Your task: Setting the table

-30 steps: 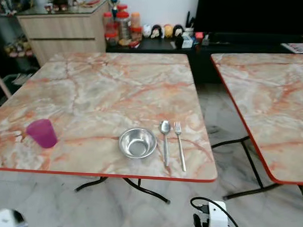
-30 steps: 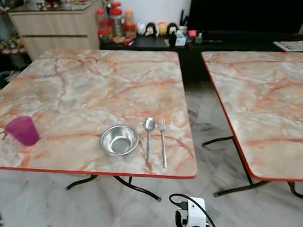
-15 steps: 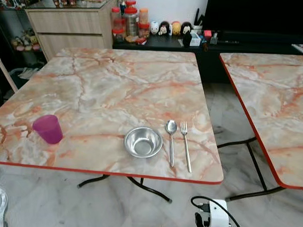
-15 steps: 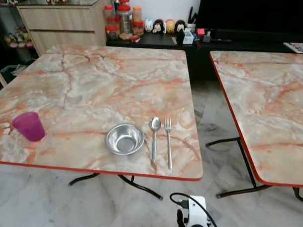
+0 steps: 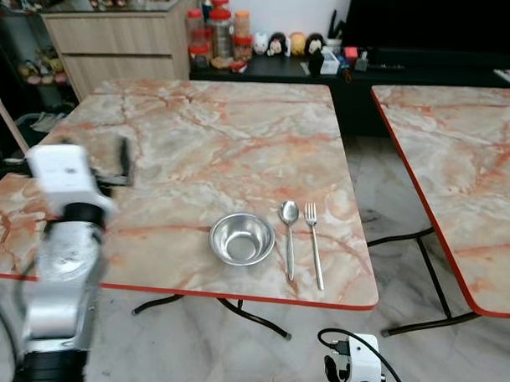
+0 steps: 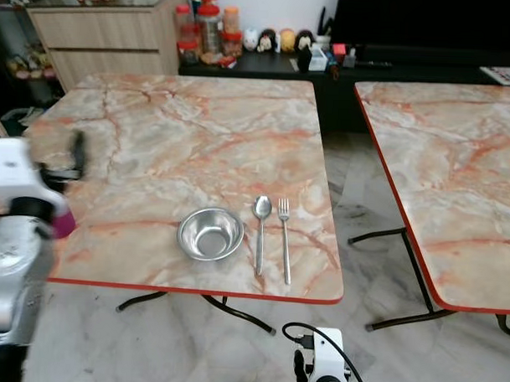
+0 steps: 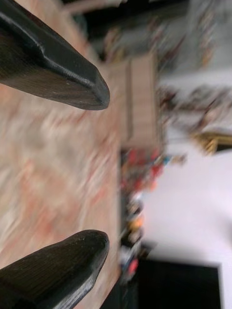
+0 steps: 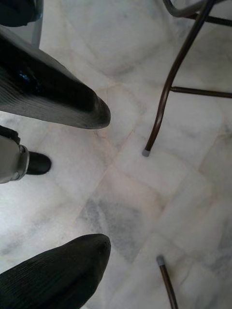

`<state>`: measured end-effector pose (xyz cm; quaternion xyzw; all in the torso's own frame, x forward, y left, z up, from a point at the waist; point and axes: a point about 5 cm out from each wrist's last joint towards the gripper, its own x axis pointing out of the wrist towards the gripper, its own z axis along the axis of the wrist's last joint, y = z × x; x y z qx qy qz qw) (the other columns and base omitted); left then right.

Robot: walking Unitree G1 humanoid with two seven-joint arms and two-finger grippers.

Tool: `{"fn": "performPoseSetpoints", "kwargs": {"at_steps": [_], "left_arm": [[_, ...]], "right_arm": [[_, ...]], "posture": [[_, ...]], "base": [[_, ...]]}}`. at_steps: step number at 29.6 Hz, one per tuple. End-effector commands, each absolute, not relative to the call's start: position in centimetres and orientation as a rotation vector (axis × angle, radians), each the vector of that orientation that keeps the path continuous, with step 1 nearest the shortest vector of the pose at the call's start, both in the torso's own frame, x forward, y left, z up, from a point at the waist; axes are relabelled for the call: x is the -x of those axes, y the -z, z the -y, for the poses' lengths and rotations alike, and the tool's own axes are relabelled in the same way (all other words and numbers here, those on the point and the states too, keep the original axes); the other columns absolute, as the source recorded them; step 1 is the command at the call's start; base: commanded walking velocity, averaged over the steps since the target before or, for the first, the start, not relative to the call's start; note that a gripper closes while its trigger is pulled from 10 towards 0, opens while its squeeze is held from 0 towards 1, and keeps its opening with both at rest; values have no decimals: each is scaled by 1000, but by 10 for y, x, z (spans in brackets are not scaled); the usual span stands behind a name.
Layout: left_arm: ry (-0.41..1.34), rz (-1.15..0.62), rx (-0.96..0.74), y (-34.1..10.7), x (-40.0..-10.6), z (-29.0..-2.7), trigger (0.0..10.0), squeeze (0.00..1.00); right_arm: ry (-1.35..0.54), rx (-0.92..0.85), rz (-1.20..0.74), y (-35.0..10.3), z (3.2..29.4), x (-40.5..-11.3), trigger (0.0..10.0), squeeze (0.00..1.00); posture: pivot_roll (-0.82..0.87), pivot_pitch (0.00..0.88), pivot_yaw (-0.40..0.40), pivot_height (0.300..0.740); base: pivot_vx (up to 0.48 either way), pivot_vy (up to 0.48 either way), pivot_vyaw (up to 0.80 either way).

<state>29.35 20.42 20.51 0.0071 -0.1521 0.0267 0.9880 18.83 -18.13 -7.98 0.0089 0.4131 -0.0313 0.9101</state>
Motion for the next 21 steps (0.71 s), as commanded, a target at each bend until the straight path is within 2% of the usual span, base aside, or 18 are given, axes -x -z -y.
{"fn": "performPoseSetpoints", "kwargs": {"at_steps": [1,8,13,21], "left_arm": [[-9,252,29,-200,-296,-201,10000,0],[133,95,176,-191,-304,-186,10000,0],[246,-92,131,-166,-306,-170,10000,0],[274,-304,143,-131,-304,-160,10000,0]], "right_arm": [[77,-33,-845,79,182,-189,10000,0],[76,-32,-853,81,182,-186,10000,0],[63,-34,-853,81,180,-187,10000,0],[50,-37,-851,80,177,-189,10000,0]], "posture": [[41,0,53,723],[37,0,55,723],[43,0,54,723],[42,0,48,723]], "base": [[0,0,0],[0,0,0],[0,0,0],[0,0,0]]}}
